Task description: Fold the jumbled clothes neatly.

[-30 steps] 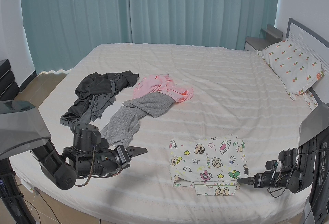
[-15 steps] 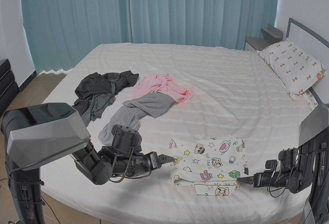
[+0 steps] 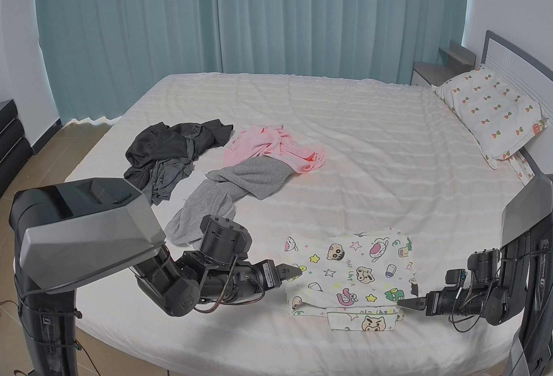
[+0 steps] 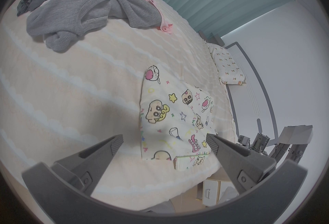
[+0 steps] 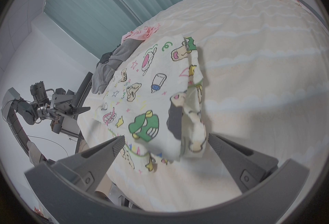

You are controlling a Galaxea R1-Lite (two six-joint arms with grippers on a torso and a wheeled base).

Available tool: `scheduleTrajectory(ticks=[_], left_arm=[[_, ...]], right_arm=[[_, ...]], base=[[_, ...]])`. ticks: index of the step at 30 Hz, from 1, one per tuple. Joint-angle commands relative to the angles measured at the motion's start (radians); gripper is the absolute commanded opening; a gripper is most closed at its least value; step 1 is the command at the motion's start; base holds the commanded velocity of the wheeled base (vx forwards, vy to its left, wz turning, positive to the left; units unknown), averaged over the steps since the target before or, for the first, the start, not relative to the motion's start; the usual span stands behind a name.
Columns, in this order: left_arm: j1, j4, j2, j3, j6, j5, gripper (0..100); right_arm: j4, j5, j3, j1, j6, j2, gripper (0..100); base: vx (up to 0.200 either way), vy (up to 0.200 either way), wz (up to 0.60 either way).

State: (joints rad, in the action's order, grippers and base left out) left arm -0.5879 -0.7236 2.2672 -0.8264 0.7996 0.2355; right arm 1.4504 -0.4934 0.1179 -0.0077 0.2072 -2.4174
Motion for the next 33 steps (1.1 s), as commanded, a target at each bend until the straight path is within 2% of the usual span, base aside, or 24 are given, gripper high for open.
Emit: scheduleTrajectory(ticks=[1, 15, 30, 33], left_arm=[[-0.007, 0.0, 0.002, 0.0, 0.001, -0.012, 100], [-0.007, 0.003, 0.009, -0.017, 0.03, -0.027, 100], [-0.01, 0.003, 0.009, -0.033, 0.055, -0.032, 100], [-0.009, 0.009, 0.009, -0.025, 0.05, -0.033, 100]], right_arm=[[0.001, -0.001, -0.001, 0.0, 0.0, 0.0, 100], [0.002, -0.001, 0.003, 0.0, 0.0, 0.001, 100], [0.038, -0.002, -0.001, 0.0, 0.001, 0.04, 100], [0.041, -0.002, 0.0, -0.002, 0.001, 0.04, 100]], base=[[0.0, 0.0, 0.0], [0.0, 0.0, 0.0], [0.0, -0.2, 0.0], [0.0, 0.0, 0.0]])
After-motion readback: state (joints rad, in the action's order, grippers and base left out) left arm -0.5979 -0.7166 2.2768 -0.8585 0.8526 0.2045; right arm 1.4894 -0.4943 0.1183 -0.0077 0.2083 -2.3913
